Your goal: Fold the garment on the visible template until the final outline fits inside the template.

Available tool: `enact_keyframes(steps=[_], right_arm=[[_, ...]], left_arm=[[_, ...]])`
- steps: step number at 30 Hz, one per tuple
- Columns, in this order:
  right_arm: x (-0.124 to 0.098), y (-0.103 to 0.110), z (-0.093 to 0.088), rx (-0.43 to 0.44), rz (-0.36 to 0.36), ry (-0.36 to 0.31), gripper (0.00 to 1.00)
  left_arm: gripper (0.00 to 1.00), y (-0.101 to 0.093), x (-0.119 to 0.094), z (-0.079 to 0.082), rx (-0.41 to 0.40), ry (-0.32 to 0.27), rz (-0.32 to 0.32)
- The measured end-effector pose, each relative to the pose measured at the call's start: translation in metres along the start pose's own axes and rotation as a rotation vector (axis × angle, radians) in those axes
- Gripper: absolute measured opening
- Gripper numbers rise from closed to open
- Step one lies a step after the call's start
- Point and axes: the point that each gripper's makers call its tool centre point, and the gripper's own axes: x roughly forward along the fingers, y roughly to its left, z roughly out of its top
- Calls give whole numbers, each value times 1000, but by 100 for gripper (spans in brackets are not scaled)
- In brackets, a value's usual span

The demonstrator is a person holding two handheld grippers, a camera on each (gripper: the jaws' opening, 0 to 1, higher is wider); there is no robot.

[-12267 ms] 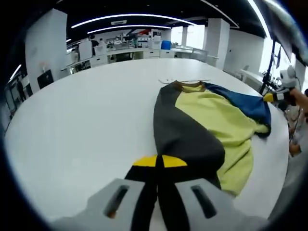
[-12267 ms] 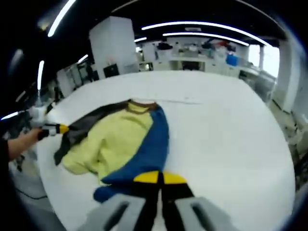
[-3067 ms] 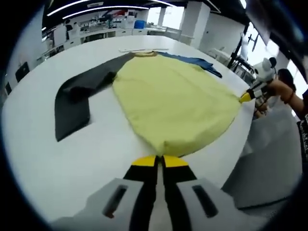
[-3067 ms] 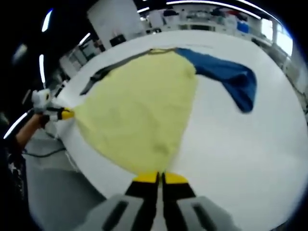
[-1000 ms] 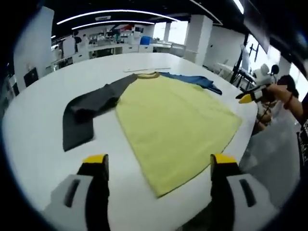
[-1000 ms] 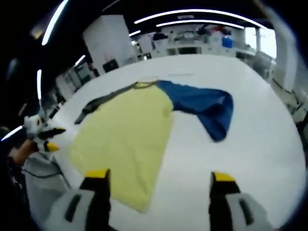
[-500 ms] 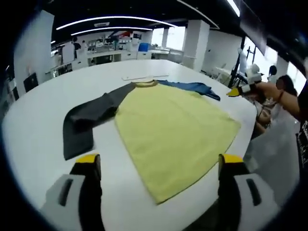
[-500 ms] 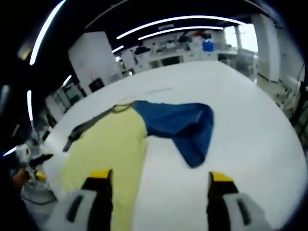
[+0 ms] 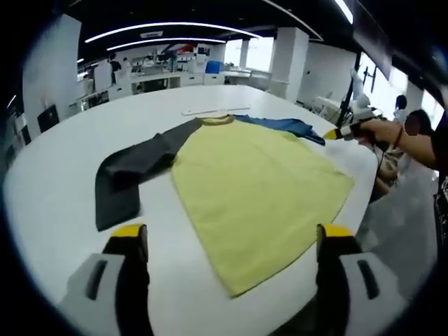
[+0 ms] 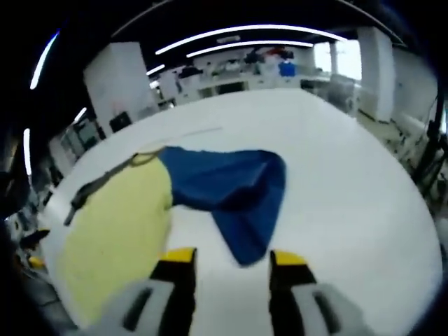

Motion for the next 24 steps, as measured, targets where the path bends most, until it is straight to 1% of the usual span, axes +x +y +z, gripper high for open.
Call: enact_keyframes(steps=[1, 2, 5, 7, 10, 14, 16, 19, 24], right_arm=[[1, -4, -1, 2, -23, -1, 33], [6, -8, 0, -1, -30, -2, 32], [10, -18, 3, -4, -61, -15, 27], [10, -21, 4, -3, -65, -20, 21], [15, -28, 8, -8, -81, -32, 18], [19, -29, 7, -32, -80, -15, 13], [21, -31, 2, -52, -86, 8, 10], [20, -34, 3, -51, -90, -6, 0], [16, -35, 5, -41, -79, -11, 0]], left_arm=[[97, 0, 0, 0, 1, 1, 1], [96, 0, 1, 0, 2, 2, 1], [96, -2, 2, -1, 8, 7, -2], [95, 0, 2, -2, 9, 9, 0], [95, 4, 2, -3, 9, 7, 1], [94, 6, 1, -2, 6, 5, 5], [93, 7, 0, -1, 8, 4, 11], [93, 7, -2, -2, 3, 2, 17], [92, 11, -2, -3, -3, 2, 23]])
